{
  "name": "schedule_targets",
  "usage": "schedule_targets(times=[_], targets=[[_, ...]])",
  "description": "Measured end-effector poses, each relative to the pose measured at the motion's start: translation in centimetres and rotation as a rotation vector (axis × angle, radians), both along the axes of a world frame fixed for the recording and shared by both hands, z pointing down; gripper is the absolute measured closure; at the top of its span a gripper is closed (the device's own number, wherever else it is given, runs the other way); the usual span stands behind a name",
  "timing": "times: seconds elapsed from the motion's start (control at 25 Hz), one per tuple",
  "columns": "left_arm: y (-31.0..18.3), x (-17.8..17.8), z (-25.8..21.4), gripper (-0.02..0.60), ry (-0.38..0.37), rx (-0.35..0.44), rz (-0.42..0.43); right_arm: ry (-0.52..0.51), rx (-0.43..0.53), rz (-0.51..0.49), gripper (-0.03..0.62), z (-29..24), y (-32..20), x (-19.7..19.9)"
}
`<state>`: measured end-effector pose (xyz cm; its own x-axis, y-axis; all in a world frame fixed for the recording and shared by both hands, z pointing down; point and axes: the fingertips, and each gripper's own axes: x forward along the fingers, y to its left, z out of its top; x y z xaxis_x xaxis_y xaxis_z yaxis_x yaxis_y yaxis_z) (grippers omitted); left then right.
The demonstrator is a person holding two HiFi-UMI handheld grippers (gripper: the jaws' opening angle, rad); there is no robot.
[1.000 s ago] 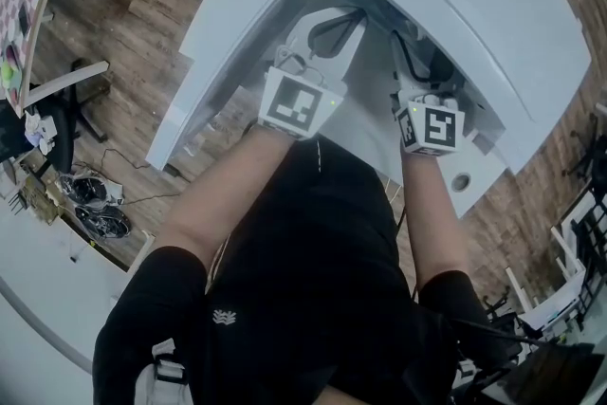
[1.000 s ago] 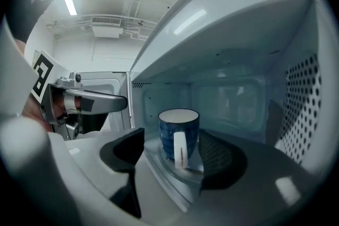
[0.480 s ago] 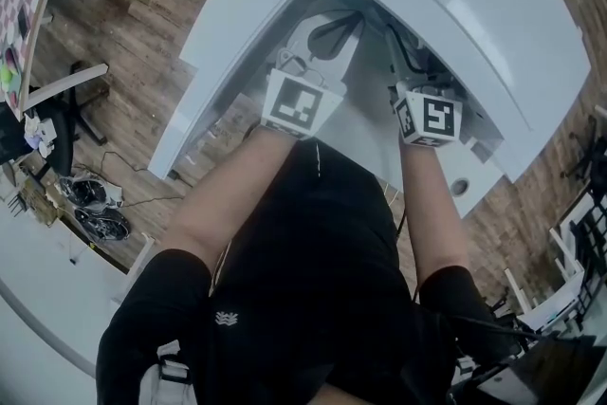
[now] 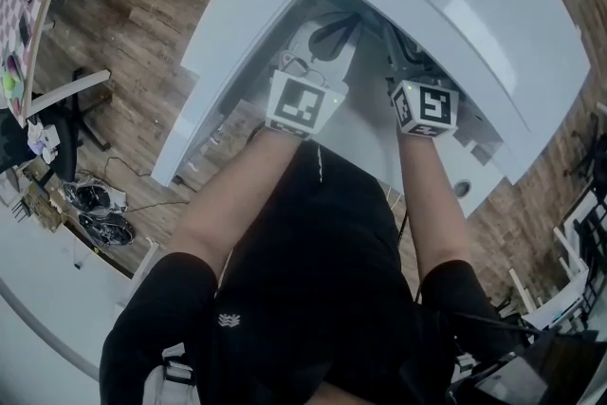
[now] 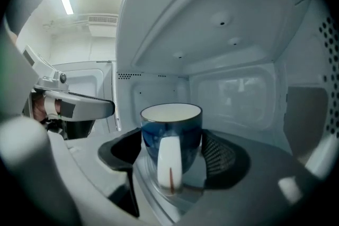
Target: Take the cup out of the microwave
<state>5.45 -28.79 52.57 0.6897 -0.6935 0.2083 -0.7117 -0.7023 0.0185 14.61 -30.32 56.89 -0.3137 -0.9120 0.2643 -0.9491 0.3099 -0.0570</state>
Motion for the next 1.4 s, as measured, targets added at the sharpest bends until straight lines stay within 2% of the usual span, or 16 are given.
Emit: schedule_targets(times=[0.24,0.36,0.72,0.92,1.4], targets=[[0.1,0.1,-0.7,0.580,0.031,0.024,0.014,0.013,0.000,0.007,0.248,0.1,-0.3,0.0],[0.4,0.0,-1.5,0.581,0.020,0.053,0.029,0.016,-0.005,0.011,0.248,0.1,-0.4,0.0],[3.2,-0.9,-2.9,0.581,0.001,0.068,0.040,0.037,-0.024,0.019,0.247,-0.1,-1.0,-0.2],[4.7,-1.3,-3.1,0.581,0.013,0.055,0.029,0.046,-0.013,0.021,0.247,-0.1,-1.4,-0.3],[4.4,-2.0,-3.2,0.580,0.013,0.052,0.012,0.063,-0.016,0.033,0.247,0.2,-1.9,-0.4]])
